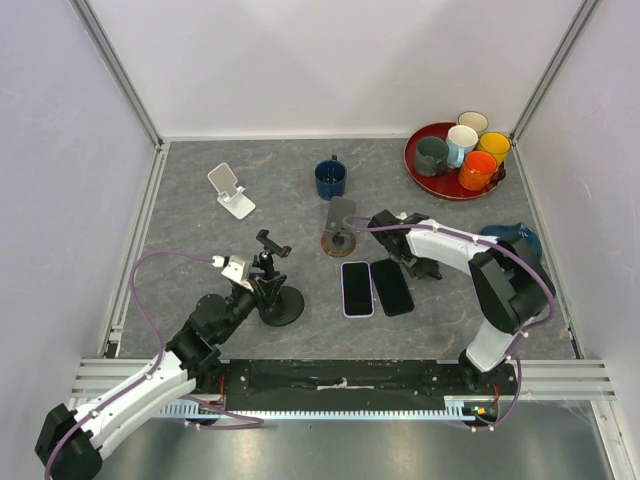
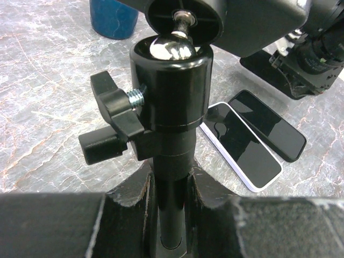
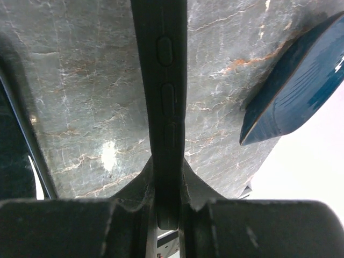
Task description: Remove the phone from the phone stand
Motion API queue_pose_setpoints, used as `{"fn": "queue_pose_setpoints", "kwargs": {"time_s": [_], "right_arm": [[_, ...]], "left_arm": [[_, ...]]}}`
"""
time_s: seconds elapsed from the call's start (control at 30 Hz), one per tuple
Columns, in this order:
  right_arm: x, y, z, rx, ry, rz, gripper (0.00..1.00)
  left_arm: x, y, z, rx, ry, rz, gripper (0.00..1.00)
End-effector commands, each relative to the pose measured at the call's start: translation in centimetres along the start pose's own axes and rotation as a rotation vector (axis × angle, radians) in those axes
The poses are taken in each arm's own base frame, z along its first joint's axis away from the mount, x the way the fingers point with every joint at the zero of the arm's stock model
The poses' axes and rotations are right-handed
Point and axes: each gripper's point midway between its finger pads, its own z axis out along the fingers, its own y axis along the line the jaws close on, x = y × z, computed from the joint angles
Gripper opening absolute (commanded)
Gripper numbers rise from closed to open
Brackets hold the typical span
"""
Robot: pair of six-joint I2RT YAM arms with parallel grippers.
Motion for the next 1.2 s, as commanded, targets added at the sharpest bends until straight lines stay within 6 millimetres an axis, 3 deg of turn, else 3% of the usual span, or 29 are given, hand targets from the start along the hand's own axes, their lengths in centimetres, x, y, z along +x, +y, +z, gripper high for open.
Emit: {"fn": "queue_pose_setpoints", "kwargs": {"time_s": [0.0, 0.1, 0.13, 0.2, 0.43, 0.53, 0.87, 0.97, 1.17], "right_arm": [[0.3, 0.2, 1.2, 0.034, 0.022, -0.005, 0.05], [0.8, 1.4, 1.8, -0.011, 0.041, -0.025, 0.11], [0.8, 1.7, 1.8, -0.031, 0.042, -0.028, 0.20], [0.9, 2.3, 1.7, -0.071, 0.036, -0.028, 0.25], [-0.2, 4.1, -0.1, -0.230, -0.029, 0.000, 0.58], [-0.7, 4.2, -0.7, -0.255, -0.054, 0.012, 0.67], [-2.4, 3.5, -1.0, -0.223, -0.106, 0.040, 0.73], [-3.4, 3.2, -2.6, -0.265, -0.174, 0.078, 0.76], [-6.7, 0.3, -9.1, -0.361, -0.456, 0.188, 0.88]], "left_arm": [[-0.3, 0.5, -0.1, -0.007, -0.079, -0.003, 0.02], [-0.3, 0.6, -0.1, -0.011, -0.080, -0.003, 0.02], [-0.3, 0.7, -0.2, -0.016, -0.080, -0.005, 0.02], [-0.3, 0.8, -0.1, -0.022, -0.082, -0.006, 0.02], [-0.2, 1.0, -0.1, -0.028, -0.081, -0.006, 0.02], [-0.1, 0.9, -0.1, -0.027, -0.076, -0.005, 0.02], [-0.1, 0.9, -0.1, -0.023, -0.074, -0.002, 0.02], [-0.2, 0.9, -0.1, -0.026, -0.078, -0.003, 0.02], [-0.6, 1.5, 0.5, -0.069, -0.076, 0.017, 0.02]]}}
